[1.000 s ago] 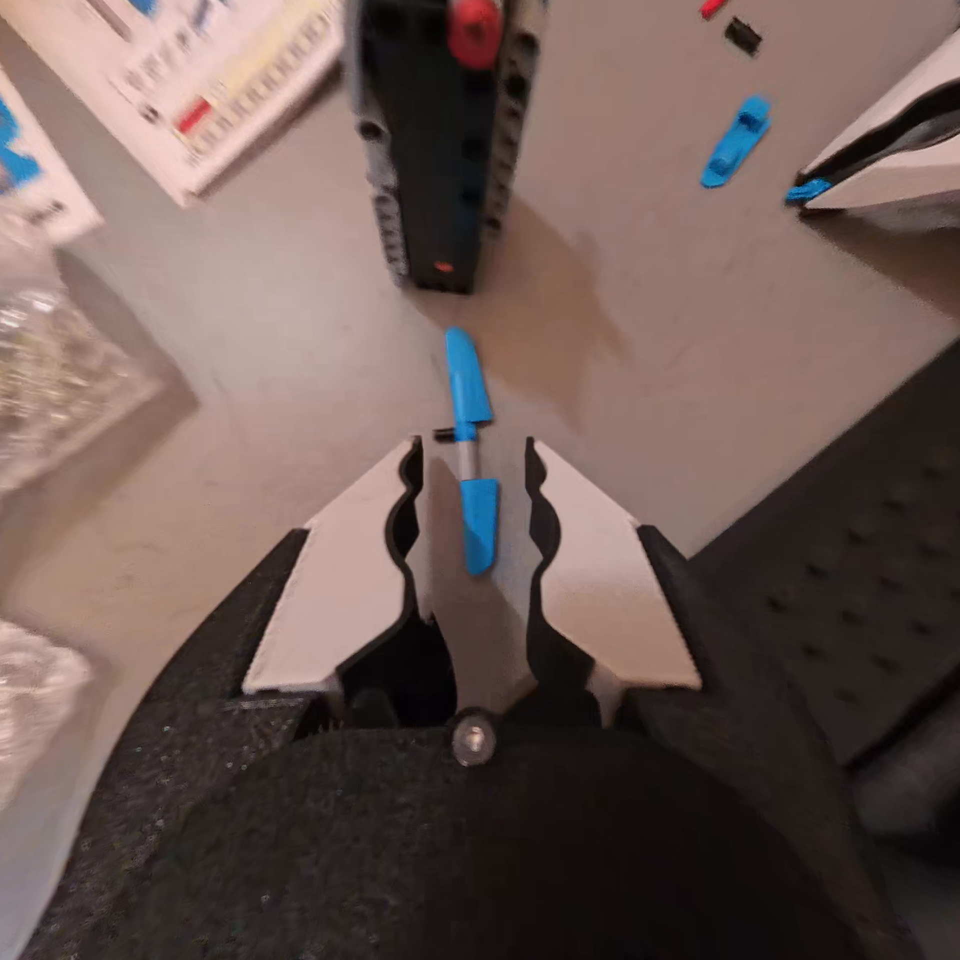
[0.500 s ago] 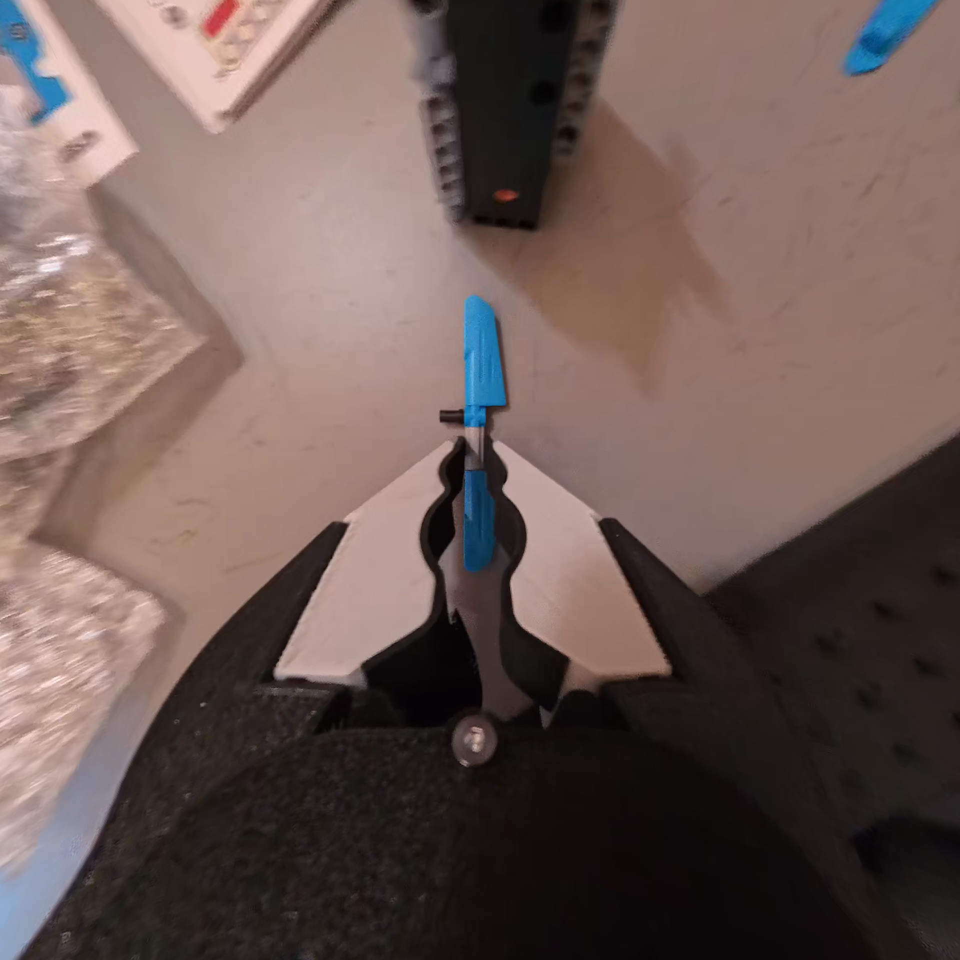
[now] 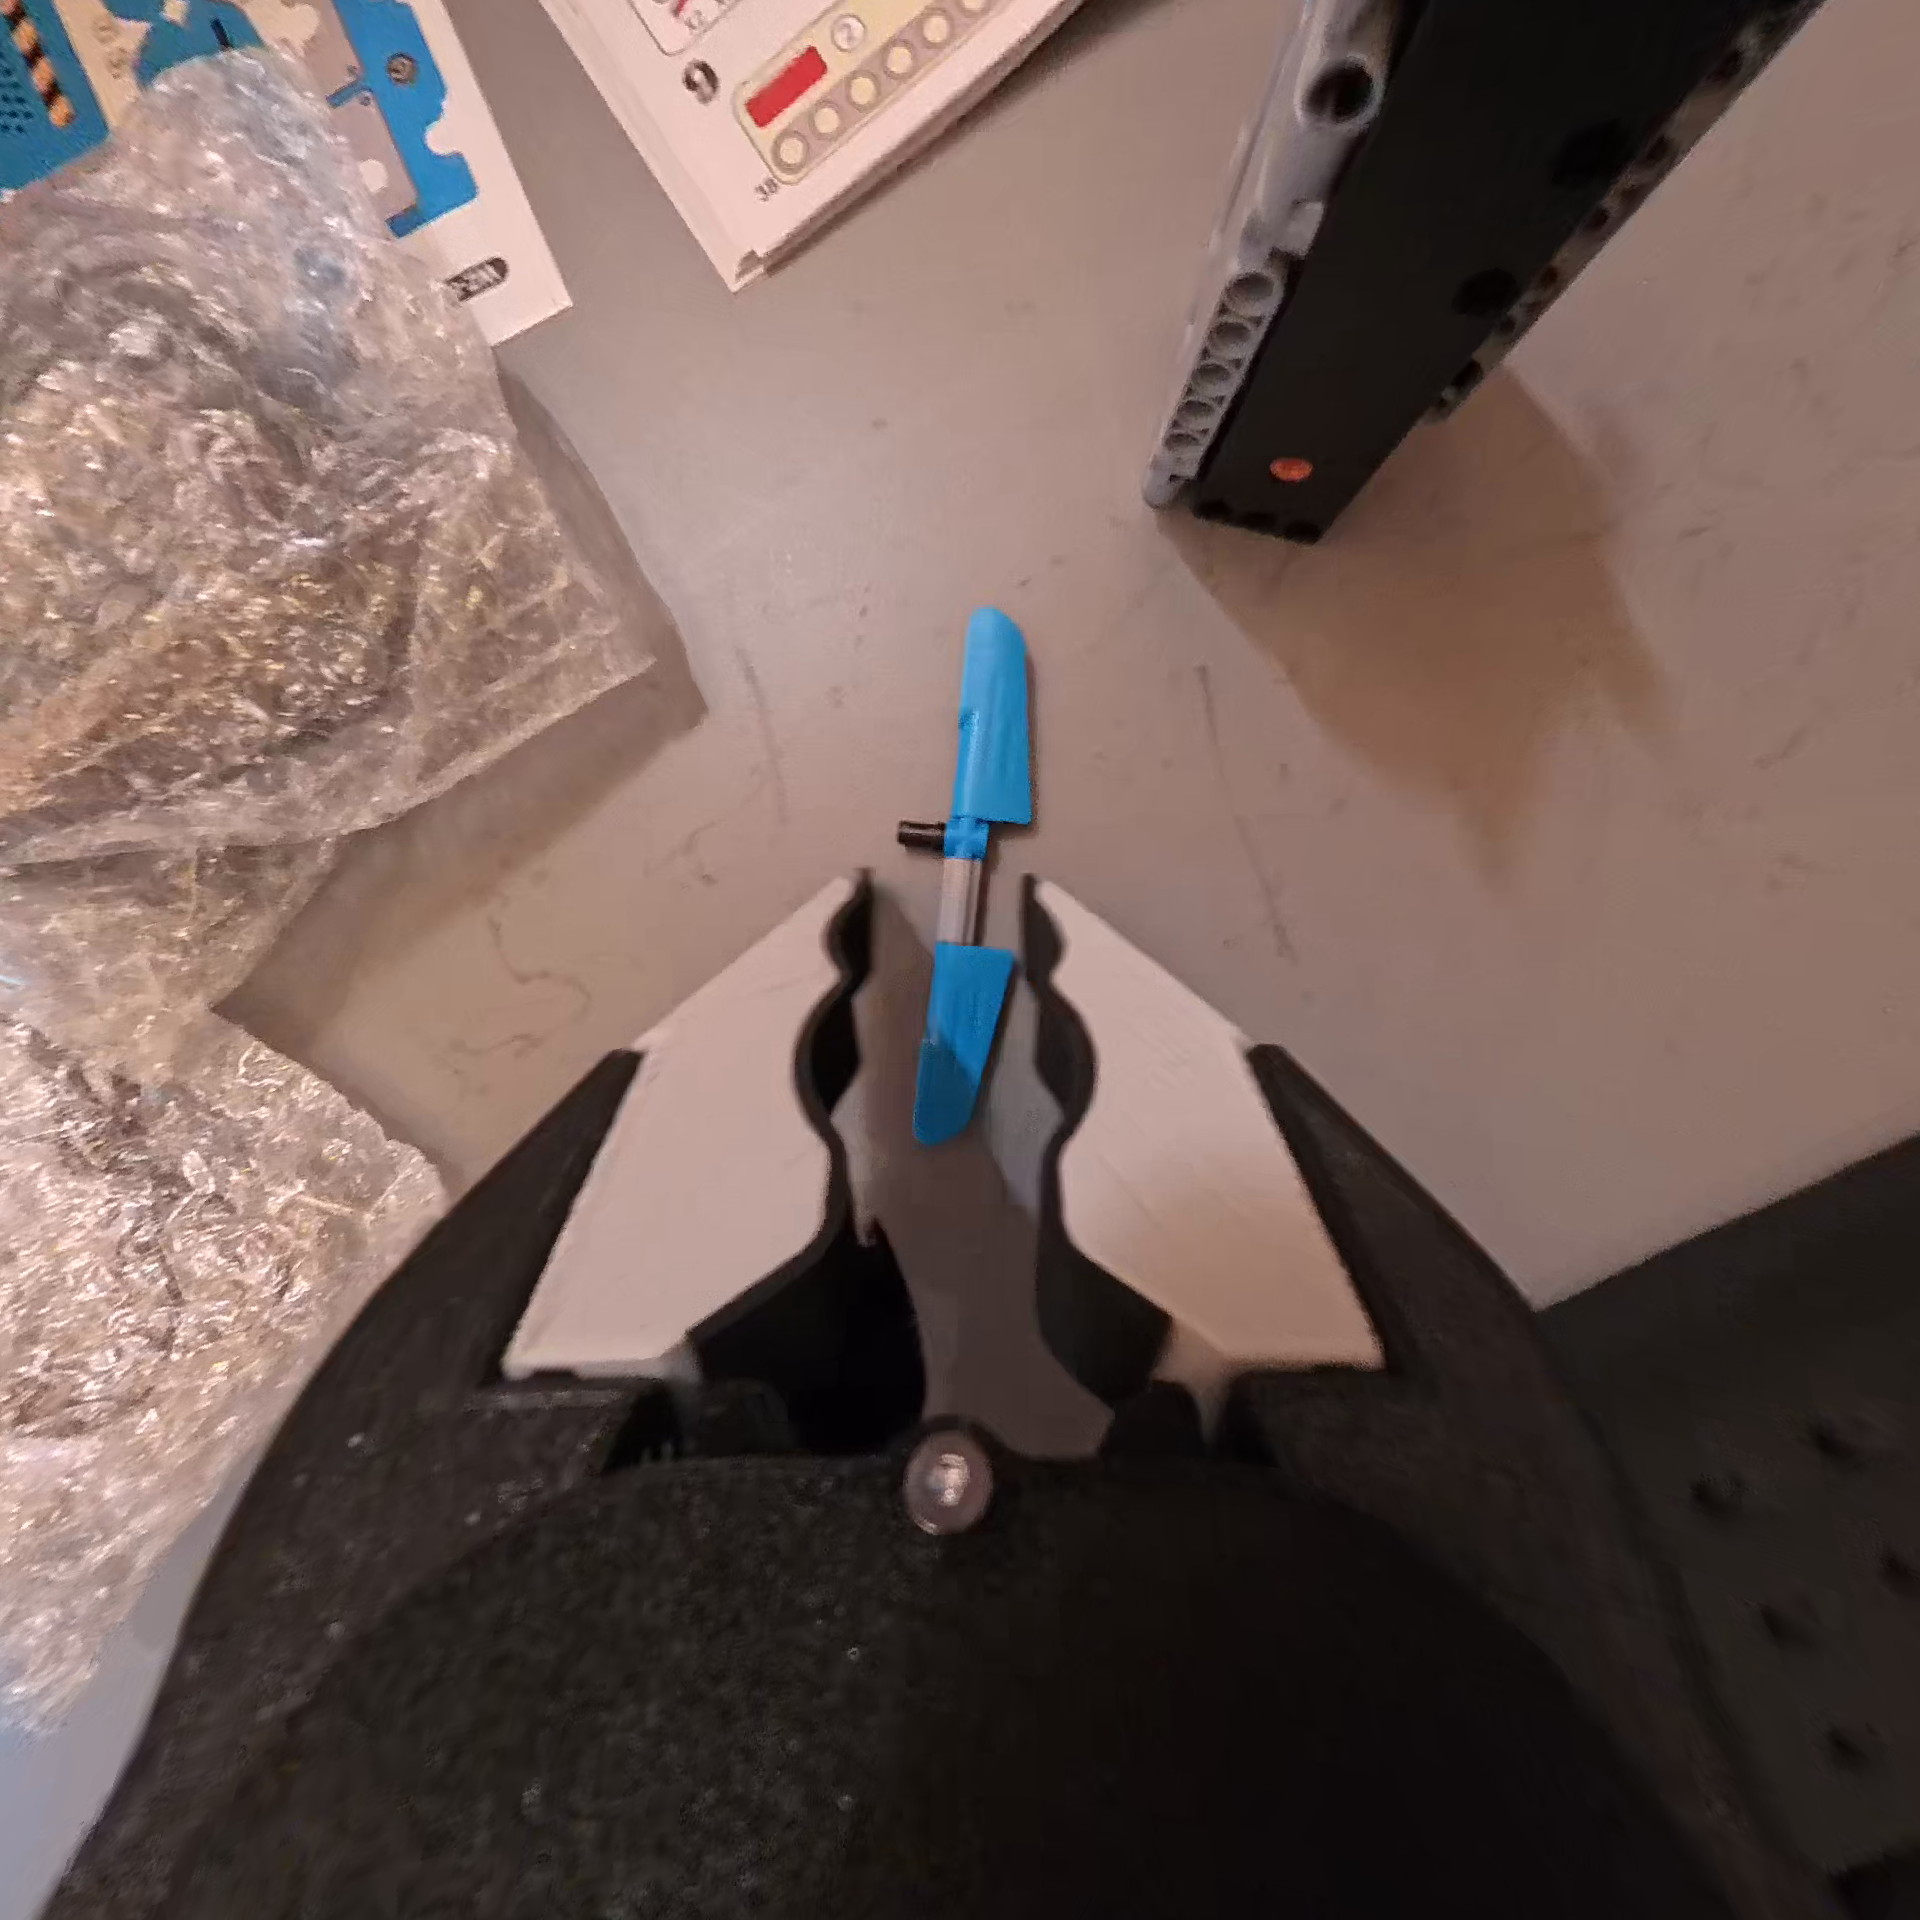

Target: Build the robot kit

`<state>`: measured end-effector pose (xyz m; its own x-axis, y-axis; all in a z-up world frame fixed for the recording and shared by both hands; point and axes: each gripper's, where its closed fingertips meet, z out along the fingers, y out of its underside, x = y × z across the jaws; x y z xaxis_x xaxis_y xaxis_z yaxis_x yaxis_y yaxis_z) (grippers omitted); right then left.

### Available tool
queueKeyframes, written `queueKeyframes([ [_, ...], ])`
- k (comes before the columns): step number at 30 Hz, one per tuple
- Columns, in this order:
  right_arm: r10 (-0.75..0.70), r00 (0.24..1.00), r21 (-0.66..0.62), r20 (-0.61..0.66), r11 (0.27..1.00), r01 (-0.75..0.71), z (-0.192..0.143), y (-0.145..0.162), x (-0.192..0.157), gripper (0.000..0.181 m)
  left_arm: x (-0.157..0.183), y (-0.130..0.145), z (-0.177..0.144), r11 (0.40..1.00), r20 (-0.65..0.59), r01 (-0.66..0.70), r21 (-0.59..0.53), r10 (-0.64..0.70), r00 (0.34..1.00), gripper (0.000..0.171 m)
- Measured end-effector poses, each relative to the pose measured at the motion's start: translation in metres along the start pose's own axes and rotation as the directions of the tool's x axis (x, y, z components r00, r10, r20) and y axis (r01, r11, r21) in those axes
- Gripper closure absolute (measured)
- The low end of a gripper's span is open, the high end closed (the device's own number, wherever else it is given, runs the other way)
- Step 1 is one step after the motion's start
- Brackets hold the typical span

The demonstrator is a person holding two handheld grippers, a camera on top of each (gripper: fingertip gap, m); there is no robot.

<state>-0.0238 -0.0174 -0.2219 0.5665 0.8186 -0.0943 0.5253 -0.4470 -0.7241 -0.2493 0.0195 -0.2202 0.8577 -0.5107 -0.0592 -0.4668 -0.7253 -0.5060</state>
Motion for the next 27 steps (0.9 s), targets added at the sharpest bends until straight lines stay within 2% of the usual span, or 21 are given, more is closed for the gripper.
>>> queueKeyframes([
  [1, 0.001, 1.0, 0.0, 0.001, 1.0, -0.001, 0.0, 0.0, 0.0, 0.173, -0.001, -0.005, -0.003, 1.0, 0.004, 0.01, 0.021, -0.01, 1.0, 0.135],
  [3, 0.004, 1.0, 0.001, 0.004, 1.0, -0.004, 0.0, 0.0, 0.0, 0.173, 0.005, -0.032, -0.015, 0.989, -0.026, 0.013, 0.147, -0.009, 1.0, 0.122],
  [6, 0.004, 1.0, 0.001, 0.004, 1.0, -0.004, 0.0, 0.0, 0.0, 0.173, 0.035, -0.073, -0.029, 0.945, -0.151, -0.005, 0.326, 0.057, 0.987, 0.102],
  [10, 0.005, 1.0, 0.001, 0.004, 1.0, -0.005, 0.0, 0.0, 0.0, 0.173, 0.048, -0.104, -0.021, 0.891, -0.245, -0.007, 0.454, 0.133, 0.96, 0.105],
  [13, 0.009, 1.0, 0.002, 0.007, 1.0, -0.009, 0.0, 0.0, 0.0, 0.173, 0.056, -0.11, -0.012, 0.886, -0.316, -0.013, 0.463, 0.179, 0.932, 0.107],
  [14, 0.01, 1.0, 0.002, 0.008, 1.0, -0.01, 0.0, 0.0, 0.0, 0.173, 0.057, -0.11, -0.009, 0.883, -0.313, -0.042, 0.468, 0.209, 0.926, 0.112],
  [15, 0.01, 1.0, 0.003, 0.008, 1.0, -0.01, 0.0, 0.0, 0.0, 0.173, 0.061, -0.11, -0.009, 0.874, -0.318, -0.08, 0.479, 0.257, 0.913, 0.127],
  [17, 0.009, 1.0, 0.003, 0.007, 1.0, -0.009, 0.0, 0.0, 0.0, 0.173, 0.061, -0.108, -0.009, 0.847, -0.285, -0.192, 0.495, 0.367, 0.885, 0.128],
  [21, 0.015, 1.0, 0.004, 0.013, 1.0, -0.015, 0.0, 0.0, 0.0, 0.173, 0.059, -0.101, -0.013, 0.807, -0.332, -0.331, 0.488, 0.523, 0.785, 0.128],
  [24, 0.014, 1.0, 0.004, 0.012, 1.0, -0.014, 0.0, 0.0, 0.0, 0.173, 0.053, -0.102, -0.011, 0.816, -0.391, -0.325, 0.477, 0.529, 0.753, 0.128],
  [27, 0.01, 1.0, 0.003, 0.009, 1.0, -0.01, 0.0, 0.0, 0.0, 0.173, 0.053, -0.104, -0.01, 0.815, -0.391, -0.316, 0.486, 0.526, 0.755, 0.127],
])
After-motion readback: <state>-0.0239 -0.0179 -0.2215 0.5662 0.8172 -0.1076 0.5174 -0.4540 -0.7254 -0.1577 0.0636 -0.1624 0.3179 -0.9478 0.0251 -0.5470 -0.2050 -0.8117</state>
